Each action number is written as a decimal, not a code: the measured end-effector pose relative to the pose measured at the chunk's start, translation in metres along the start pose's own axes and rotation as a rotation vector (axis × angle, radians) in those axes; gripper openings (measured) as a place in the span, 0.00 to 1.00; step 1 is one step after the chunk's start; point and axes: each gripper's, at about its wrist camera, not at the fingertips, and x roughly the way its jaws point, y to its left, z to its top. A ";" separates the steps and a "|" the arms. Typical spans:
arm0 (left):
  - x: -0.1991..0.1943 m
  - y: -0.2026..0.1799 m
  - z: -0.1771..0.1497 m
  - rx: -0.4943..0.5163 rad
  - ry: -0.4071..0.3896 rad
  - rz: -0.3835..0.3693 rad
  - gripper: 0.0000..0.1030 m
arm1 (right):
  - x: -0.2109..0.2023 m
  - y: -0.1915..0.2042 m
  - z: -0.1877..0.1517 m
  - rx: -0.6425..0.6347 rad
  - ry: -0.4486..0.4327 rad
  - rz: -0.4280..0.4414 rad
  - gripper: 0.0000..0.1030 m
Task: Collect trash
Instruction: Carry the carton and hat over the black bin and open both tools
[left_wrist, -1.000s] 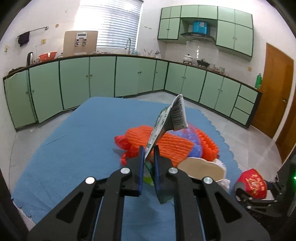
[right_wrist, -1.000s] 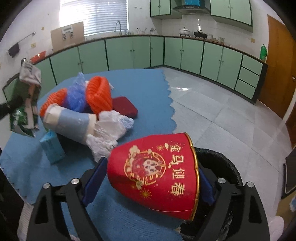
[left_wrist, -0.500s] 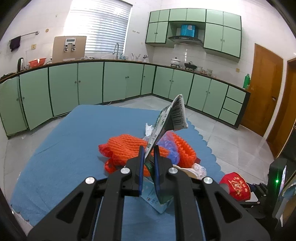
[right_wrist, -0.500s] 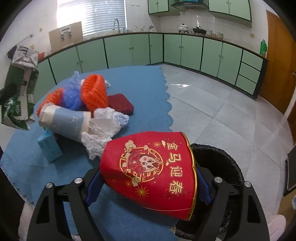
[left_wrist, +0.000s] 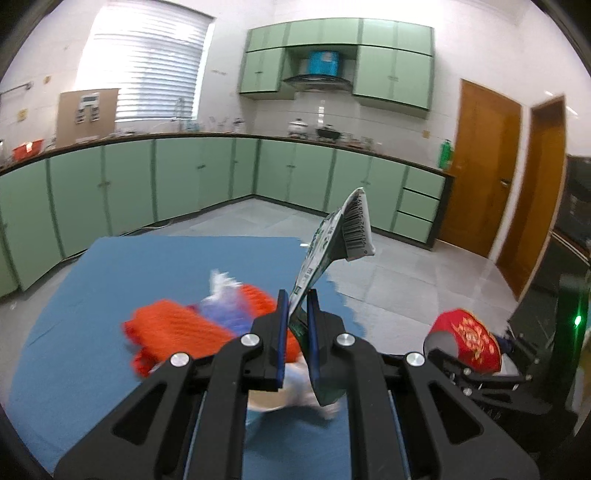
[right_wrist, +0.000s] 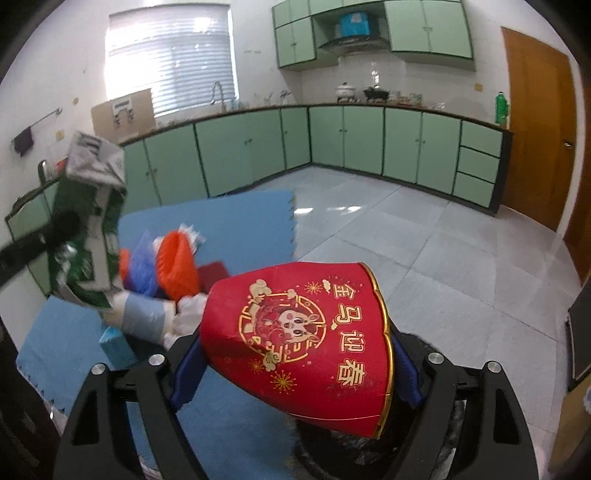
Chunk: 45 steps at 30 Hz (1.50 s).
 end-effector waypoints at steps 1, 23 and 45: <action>0.005 -0.008 0.000 0.009 0.005 -0.017 0.09 | -0.003 -0.005 0.002 0.004 -0.005 -0.009 0.79; 0.158 -0.151 -0.057 0.096 0.217 -0.253 0.09 | 0.042 -0.142 -0.026 0.093 0.093 -0.176 0.79; 0.162 -0.129 -0.035 0.085 0.208 -0.200 0.63 | 0.068 -0.149 -0.031 0.120 0.143 -0.190 0.92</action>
